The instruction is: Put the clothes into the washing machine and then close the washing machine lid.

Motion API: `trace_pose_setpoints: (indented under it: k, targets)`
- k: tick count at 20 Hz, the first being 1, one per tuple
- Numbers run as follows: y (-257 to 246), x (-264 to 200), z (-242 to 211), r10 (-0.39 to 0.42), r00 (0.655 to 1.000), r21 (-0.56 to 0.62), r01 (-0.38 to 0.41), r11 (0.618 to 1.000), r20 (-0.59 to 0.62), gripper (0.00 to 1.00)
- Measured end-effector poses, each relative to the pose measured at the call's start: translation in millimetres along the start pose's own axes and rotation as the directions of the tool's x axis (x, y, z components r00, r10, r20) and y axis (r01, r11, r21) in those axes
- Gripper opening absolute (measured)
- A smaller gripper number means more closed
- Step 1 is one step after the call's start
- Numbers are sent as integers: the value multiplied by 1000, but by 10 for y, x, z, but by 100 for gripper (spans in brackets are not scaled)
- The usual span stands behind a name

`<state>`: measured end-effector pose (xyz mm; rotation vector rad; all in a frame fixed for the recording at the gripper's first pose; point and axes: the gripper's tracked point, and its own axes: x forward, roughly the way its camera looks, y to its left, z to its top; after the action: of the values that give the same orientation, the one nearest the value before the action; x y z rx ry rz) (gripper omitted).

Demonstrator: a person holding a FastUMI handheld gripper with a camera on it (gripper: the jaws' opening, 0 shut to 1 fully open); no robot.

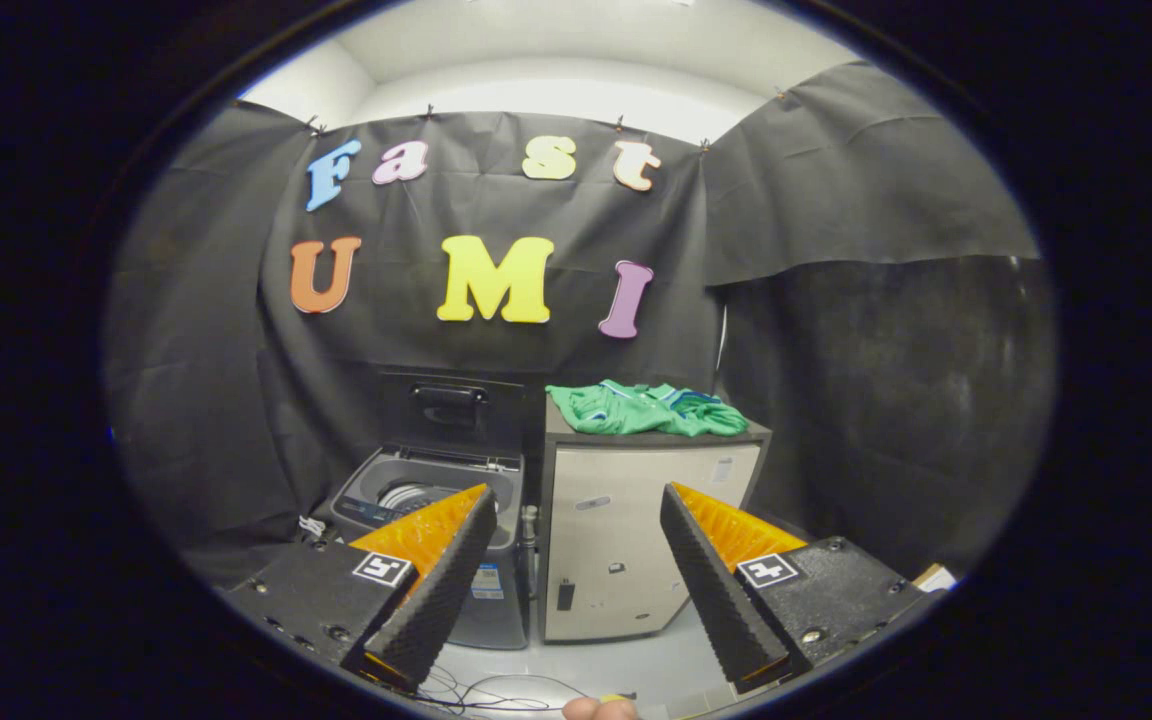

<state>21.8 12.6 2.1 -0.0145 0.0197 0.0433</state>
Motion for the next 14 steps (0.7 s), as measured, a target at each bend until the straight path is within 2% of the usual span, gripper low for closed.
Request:
trace_pose_setpoints:
  k: [6,9,14]
  targets:
    - [27,120,228,75,997,-37,-75,996,-13,100]
    - [-172,362,782,80,996,-27,-79,996,35,100]
    - [-643,1091,1758,54,995,-39,-51,998,80,100]
